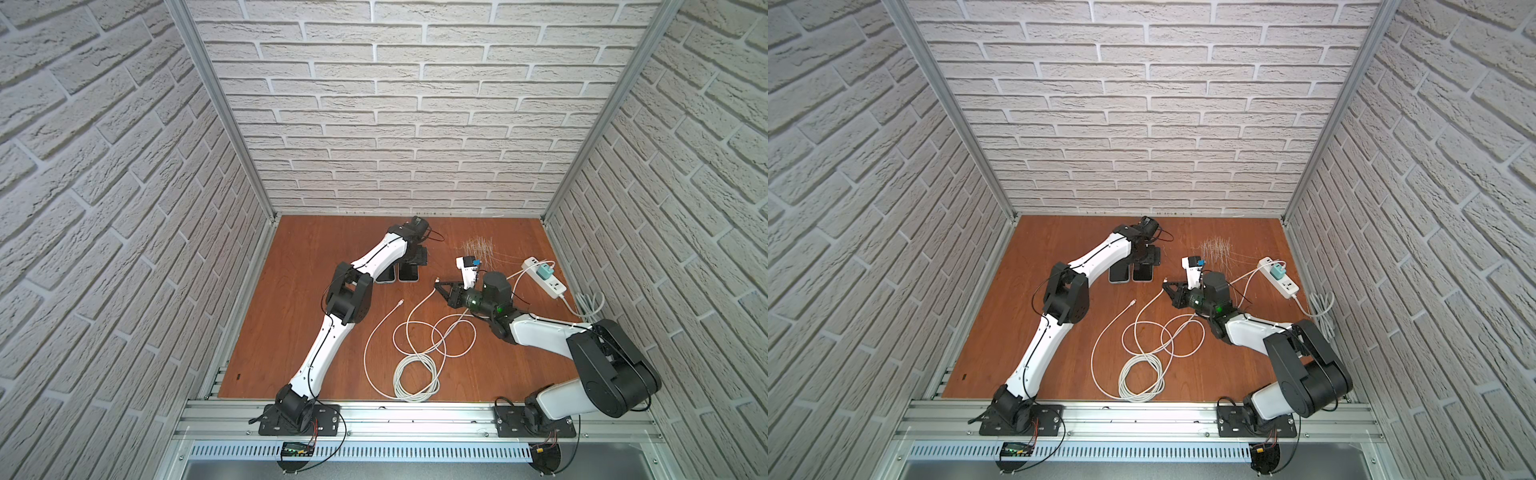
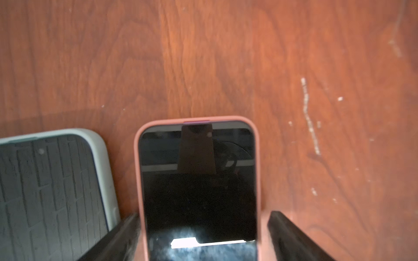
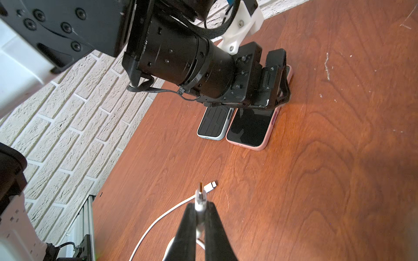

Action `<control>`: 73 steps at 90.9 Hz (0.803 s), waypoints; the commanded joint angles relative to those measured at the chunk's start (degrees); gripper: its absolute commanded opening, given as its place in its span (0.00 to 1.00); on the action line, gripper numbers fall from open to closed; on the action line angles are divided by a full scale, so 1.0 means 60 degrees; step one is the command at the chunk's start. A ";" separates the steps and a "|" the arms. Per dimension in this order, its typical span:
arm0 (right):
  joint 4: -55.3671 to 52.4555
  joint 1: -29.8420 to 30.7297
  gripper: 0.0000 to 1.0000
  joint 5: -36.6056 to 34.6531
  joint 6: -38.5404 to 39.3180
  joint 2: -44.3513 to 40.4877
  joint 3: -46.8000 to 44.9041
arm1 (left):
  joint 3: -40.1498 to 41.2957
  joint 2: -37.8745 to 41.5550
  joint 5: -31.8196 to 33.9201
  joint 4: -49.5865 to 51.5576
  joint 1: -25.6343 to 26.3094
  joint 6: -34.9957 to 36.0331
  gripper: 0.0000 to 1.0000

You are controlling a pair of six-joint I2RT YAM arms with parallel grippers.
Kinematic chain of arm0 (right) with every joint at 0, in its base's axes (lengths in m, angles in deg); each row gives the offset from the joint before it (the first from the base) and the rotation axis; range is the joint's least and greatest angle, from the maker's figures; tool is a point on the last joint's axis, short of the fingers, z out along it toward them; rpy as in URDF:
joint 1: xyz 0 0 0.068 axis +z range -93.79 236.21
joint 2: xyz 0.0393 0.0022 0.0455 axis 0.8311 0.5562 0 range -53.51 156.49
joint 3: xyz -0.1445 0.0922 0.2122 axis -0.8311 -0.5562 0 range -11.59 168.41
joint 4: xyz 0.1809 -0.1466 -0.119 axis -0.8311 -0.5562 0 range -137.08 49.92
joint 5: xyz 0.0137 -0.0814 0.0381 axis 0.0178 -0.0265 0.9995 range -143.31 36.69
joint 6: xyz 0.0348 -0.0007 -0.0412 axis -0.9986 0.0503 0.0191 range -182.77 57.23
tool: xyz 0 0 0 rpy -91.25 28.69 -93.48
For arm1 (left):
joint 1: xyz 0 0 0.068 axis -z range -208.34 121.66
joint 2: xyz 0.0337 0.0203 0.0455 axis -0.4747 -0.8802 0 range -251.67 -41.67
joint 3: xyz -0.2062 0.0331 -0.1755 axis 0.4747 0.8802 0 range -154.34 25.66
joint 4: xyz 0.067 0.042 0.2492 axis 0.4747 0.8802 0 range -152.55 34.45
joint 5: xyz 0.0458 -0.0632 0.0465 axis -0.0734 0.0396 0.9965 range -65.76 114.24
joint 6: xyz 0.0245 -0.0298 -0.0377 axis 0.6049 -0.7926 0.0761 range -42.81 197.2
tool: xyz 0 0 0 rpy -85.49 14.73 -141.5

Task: Plug the charging cable into the phone
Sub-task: Pick up the phone at the center of the board.

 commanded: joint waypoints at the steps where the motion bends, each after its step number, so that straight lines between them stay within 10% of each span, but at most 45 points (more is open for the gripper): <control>1: 0.0352 -0.0049 0.03 0.0149 -0.0014 0.0076 0.0213 | -0.0345 -0.0467 0.0290 0.0571 0.0061 -0.0286 0.93; 46: 0.0347 -0.0049 0.03 0.0088 -0.0040 0.0062 0.0181 | -0.1136 -0.1178 0.0960 0.2561 0.0630 -0.1053 0.81; 73: 0.0335 -0.0061 0.03 0.0059 -0.0031 0.0036 0.0163 | 0.1933 0.0590 0.0593 0.1535 0.1134 -0.1147 0.65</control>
